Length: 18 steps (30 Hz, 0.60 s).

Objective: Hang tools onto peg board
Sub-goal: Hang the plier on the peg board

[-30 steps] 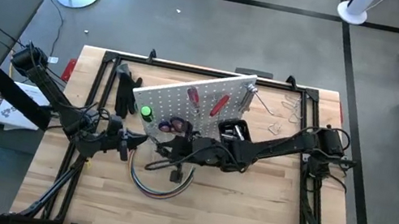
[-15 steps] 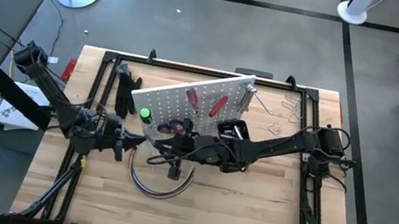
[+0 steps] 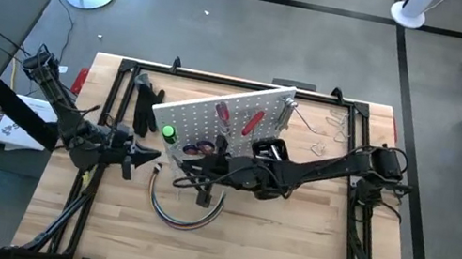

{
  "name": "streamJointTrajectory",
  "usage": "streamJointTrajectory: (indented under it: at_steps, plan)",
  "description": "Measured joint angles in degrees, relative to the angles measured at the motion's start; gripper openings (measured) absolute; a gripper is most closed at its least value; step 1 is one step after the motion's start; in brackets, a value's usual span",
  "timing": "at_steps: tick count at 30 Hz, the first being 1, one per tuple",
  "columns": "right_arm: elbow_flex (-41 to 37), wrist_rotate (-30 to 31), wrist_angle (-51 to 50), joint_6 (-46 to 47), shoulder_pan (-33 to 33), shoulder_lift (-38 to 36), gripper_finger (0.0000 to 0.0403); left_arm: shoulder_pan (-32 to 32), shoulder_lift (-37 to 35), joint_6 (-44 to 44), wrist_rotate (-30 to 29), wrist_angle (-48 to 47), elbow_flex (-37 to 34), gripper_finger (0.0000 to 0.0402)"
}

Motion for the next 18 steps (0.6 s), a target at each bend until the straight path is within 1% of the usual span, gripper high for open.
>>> streamJointTrajectory:
  at_steps: [6, 8, 13, 16, 18]
  plan:
    - [0.00, 0.21, -0.35, 2.42, 0.00, -0.90, 0.0018, -2.57, -4.14, 2.25, 2.05, -1.71, 0.09, 0.0000]
    - [0.00, 0.21, -0.62, 3.92, 0.00, -1.33, 0.0018, -3.80, -5.02, 3.37, 2.18, -3.68, 1.37, 0.0000]
    - [0.00, -0.84, -0.78, 7.92, 0.50, -1.92, 0.0018, -7.28, -5.35, 3.47, 3.62, -13.74, 8.65, 0.0000]
    - [0.00, -0.93, -0.82, 9.19, 1.18, -2.15, 0.0018, -9.08, -4.08, 3.42, 5.45, -20.50, 13.87, 0.0000]
    - [0.00, -1.15, -0.77, 10.63, 1.56, -2.22, 0.0017, -9.98, -2.36, 4.00, 6.97, -23.21, 17.28, 0.0000]
